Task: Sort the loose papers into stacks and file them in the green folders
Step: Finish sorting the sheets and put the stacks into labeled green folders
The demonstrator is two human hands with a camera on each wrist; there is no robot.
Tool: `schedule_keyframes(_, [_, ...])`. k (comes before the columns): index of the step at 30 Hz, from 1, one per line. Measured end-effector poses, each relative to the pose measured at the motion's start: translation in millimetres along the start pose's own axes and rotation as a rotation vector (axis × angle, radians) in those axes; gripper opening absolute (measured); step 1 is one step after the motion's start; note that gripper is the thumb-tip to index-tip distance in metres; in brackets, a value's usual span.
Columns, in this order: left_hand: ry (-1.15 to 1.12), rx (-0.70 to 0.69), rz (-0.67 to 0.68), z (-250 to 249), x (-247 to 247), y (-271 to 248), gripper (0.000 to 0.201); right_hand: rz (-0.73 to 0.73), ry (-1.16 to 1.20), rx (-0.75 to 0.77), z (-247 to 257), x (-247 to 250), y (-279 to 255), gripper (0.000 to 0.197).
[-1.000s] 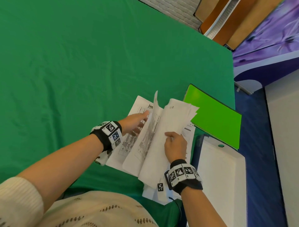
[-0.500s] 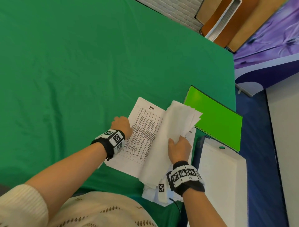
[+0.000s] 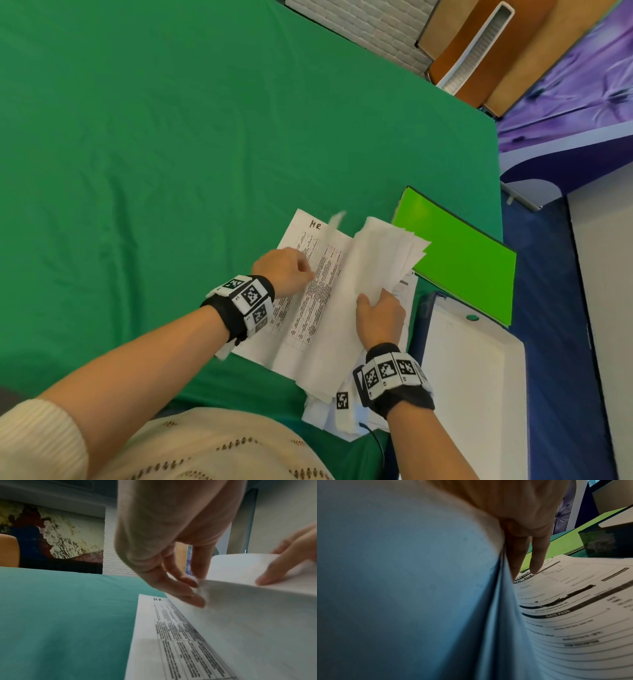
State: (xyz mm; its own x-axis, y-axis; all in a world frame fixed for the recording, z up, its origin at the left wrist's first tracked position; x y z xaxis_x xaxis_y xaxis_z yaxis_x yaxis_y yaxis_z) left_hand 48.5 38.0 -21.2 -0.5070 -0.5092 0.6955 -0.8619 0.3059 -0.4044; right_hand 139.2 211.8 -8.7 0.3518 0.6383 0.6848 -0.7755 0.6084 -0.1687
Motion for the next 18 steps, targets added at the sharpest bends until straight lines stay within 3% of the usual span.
schedule_keyframes(2, [-0.048,-0.065,0.086,-7,-5,-2,0.034,0.006,0.034,-0.009,3,-3,-1,0.040])
schedule_keyframes(5, [-0.482,-0.004,0.371,-16,-13,-8,0.053,0.024,0.078,-0.048,8,-4,-2,0.052])
schedule_keyframes(7, [-0.613,-0.011,0.518,-17,-17,-12,0.054,0.046,0.093,-0.053,10,-3,-1,0.044])
schedule_keyframes(8, [-0.600,-0.033,0.520,-15,-19,-11,0.050,0.061,0.047,-0.026,10,-1,-2,0.040])
schedule_keyframes(10, [-0.403,-0.019,0.341,-2,-20,-3,0.041,0.076,-0.053,0.008,8,1,0,0.035])
schedule_keyframes(12, [-0.020,0.114,0.029,18,-15,8,0.038,0.073,-0.060,0.008,5,4,2,0.032])
schedule_keyframes(13, [0.113,0.195,-0.066,27,-12,11,0.041,0.067,-0.051,0.002,4,6,3,0.031])
schedule_keyframes(15, [0.194,0.284,-0.068,40,-7,15,0.043,0.054,-0.048,-0.012,1,9,5,0.034])
schedule_keyframes(18, [0.161,0.233,-0.010,43,-6,21,0.035,0.057,-0.057,-0.018,-3,11,8,0.035])
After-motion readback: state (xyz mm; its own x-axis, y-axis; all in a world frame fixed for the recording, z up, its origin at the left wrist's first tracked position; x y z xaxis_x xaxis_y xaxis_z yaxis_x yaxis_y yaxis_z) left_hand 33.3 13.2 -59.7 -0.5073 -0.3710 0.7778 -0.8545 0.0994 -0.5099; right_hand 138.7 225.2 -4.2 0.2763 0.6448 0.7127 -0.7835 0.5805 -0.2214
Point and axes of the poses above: each hand's wrist, its own y-axis towards the middle knuckle, its own x-axis out of the back of the hand, z = x × y, the point moved 2 cm from there along y, towards the middle knuckle, and after that the axes turned 7 degrees about y, right-handed, at the moved point
